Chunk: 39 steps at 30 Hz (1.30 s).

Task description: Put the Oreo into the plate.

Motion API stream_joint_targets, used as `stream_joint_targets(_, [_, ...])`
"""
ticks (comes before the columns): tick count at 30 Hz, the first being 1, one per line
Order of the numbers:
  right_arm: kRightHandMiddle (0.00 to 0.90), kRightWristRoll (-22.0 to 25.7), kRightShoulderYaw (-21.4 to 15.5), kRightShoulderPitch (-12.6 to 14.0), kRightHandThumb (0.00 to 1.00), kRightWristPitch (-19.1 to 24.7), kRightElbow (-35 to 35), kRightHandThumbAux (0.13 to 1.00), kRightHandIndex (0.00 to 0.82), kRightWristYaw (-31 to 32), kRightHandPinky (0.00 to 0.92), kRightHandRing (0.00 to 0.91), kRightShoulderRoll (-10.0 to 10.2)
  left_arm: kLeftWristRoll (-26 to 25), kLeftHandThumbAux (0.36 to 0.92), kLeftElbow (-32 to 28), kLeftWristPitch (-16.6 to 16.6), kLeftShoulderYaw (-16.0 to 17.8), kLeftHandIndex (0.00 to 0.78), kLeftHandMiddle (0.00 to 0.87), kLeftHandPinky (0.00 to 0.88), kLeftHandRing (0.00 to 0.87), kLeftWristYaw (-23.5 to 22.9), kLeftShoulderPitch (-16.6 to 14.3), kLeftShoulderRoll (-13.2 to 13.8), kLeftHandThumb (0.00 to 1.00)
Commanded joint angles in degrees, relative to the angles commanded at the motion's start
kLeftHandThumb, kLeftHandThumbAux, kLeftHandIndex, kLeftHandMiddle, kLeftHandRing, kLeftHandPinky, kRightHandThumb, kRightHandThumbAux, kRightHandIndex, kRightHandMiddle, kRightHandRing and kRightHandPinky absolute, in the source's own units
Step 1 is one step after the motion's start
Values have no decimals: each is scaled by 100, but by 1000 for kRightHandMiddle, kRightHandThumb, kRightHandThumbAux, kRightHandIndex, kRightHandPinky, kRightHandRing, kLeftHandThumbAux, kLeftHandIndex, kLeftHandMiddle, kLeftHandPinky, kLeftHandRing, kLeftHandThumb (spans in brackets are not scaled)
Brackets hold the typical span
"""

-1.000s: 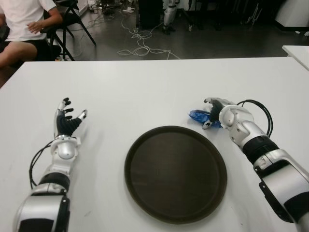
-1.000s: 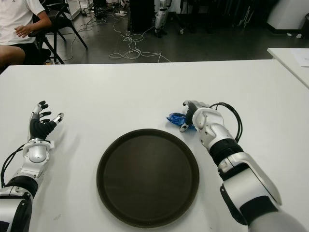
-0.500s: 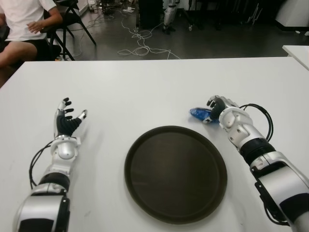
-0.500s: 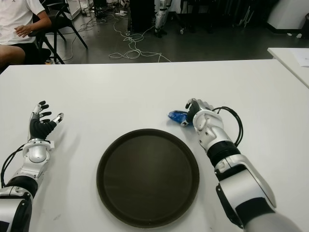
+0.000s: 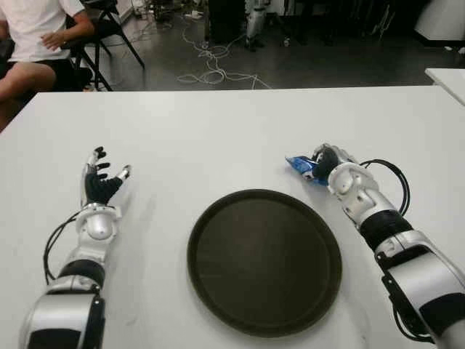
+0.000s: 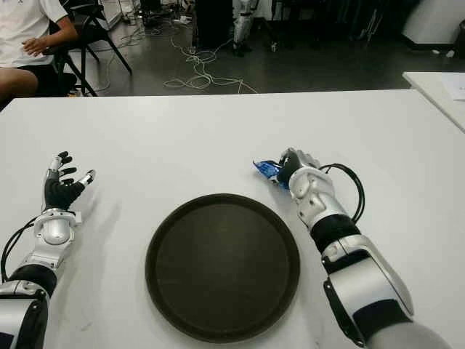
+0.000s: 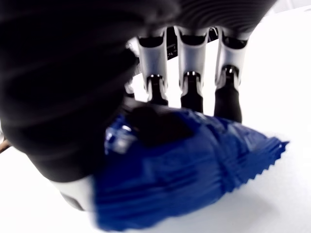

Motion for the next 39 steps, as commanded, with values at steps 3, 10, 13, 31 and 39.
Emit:
stream_joint_targets(3, [757, 21, -24, -9, 331, 3, 23, 844, 602, -19, 725, 748, 14, 34, 686, 0, 2, -25, 101, 178, 271, 217, 28, -2, 7, 226])
stream_joint_targets(10, [753, 51, -26, -20, 324, 1, 18, 846, 604, -7, 726, 745, 14, 91, 699, 13, 37, -65, 102, 173, 264, 217, 71, -11, 23, 214])
stream_joint_targets(13, [755, 68, -34, -5, 323, -17, -11, 849, 613, -7, 725, 745, 9, 83, 703, 15, 49, -55, 101, 172, 248, 213, 61, -15, 19, 211])
stream_joint_targets(31, [775, 150, -95, -12, 298, -90, 6, 853, 658, 28, 745, 765, 9, 85, 692, 7, 59, -60, 89, 142, 159, 160, 31, -15, 17, 199])
stream_joint_targets(39, [762, 277, -260, 38, 281, -341, 1, 866, 646, -115, 740, 756, 16, 39, 709, -4, 6, -22, 95, 159, 202, 181, 22, -16, -11, 221])
